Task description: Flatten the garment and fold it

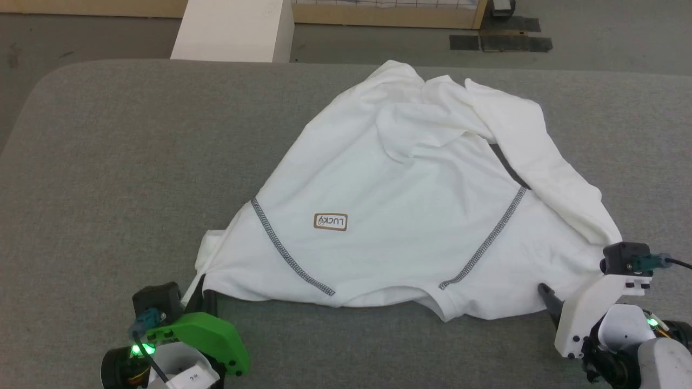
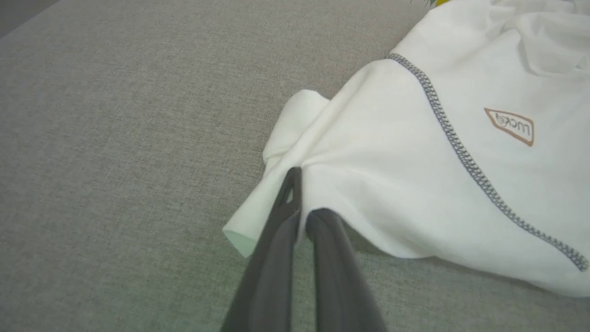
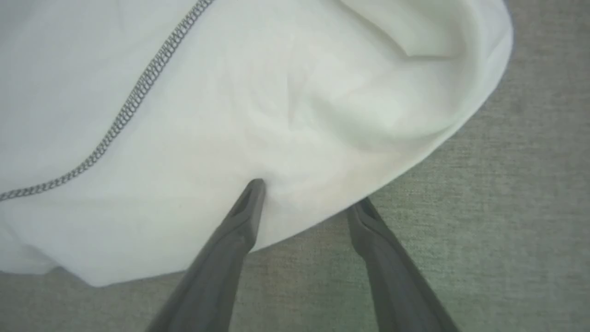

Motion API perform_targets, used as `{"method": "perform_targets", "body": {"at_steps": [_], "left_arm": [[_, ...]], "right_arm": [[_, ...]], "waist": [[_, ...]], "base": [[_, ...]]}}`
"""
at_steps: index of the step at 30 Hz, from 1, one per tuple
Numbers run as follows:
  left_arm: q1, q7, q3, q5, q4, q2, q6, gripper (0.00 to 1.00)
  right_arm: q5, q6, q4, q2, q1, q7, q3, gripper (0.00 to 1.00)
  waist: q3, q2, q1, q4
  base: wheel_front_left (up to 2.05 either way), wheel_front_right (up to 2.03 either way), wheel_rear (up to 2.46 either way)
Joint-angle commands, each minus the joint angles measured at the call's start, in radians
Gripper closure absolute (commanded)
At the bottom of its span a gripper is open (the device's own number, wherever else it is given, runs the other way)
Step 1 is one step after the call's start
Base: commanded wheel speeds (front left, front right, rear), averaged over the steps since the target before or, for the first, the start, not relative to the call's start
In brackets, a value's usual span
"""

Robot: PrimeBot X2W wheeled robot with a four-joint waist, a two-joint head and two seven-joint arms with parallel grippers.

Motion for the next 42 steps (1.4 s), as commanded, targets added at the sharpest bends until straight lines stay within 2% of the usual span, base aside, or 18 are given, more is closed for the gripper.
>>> {"method": "perform_targets", "body": {"at_steps": [1,2,9,15,20,25,28,32,35,39,42], "left_arm": [[-0.018,-0.009,-0.001,-0.008,0.006,-0.001,-0.004,1.0],[-0.021,-0.011,-0.002,-0.008,0.009,-0.002,-0.005,1.0],[-0.029,-0.034,-0.018,-0.007,0.006,0.001,-0.02,1.0],[-0.04,-0.007,-0.032,-0.017,-0.094,0.025,-0.051,1.0],[-0.119,0.088,-0.054,-0.036,-0.216,0.079,-0.117,1.0],[-0.3,0.203,-0.067,-0.067,-0.291,0.13,-0.192,1.0],[-0.443,0.262,-0.066,-0.079,-0.291,0.156,-0.221,1.0],[-0.659,0.313,-0.053,-0.096,-0.239,0.172,-0.241,1.0],[-0.834,0.331,-0.069,-0.036,-0.172,0.223,-0.255,1.0],[-1.038,0.331,-0.069,0.007,-0.064,0.247,-0.259,1.0],[-1.175,0.31,-0.061,0.047,0.002,0.258,-0.244,1.0]], "right_arm": [[0.01,-0.001,0.016,0.013,0.006,0.023,0.014,0.75],[0.007,-0.001,0.005,0.013,0.007,0.019,0.009,1.0],[0.026,-0.001,-0.08,0.013,0.027,-0.07,-0.032,1.0],[0.05,-0.001,-0.236,0.013,0.065,-0.092,-0.06,1.0],[-0.003,-0.001,-0.412,0.013,0.021,-0.008,-0.054,1.0],[-0.045,-0.001,-0.485,-0.03,-0.146,0.113,0.001,1.0],[-0.055,-0.001,-0.464,-0.101,-0.285,0.164,0.03,1.0],[-0.053,-0.001,-0.373,-0.185,-0.507,0.193,0.086,1.0],[-0.066,-0.001,-0.285,-0.239,-0.687,0.19,0.135,1.0],[-0.102,-0.001,-0.155,-0.277,-0.921,0.153,0.188,1.0],[-0.143,-0.001,-0.066,-0.273,-1.078,0.106,0.196,1.0]], "waist": [[0.006,0.0,0.0,0.007],[0.008,0.0,0.0,0.008],[-0.017,0.0,0.0,0.008],[-0.063,0.0,0.0,-0.014],[-0.08,0.0,0.0,-0.04],[-0.045,0.0,0.0,-0.068],[0.003,0.0,0.0,-0.081],[0.1,0.0,0.0,-0.1],[0.187,0.0,0.0,-0.115],[0.289,0.0,0.0,-0.135],[0.354,0.0,0.0,-0.145]], "base": [[0.0,0.0,0.0],[0.0,0.0,0.0],[0.0,0.0,0.0],[0.0,0.0,0.0],[0.0,0.0,0.0],[0.0,0.0,0.0],[0.0,0.0,0.0],[0.0,0.0,0.0],[0.0,0.0,0.0],[0.0,0.0,0.0],[0.0,0.0,0.0]]}}
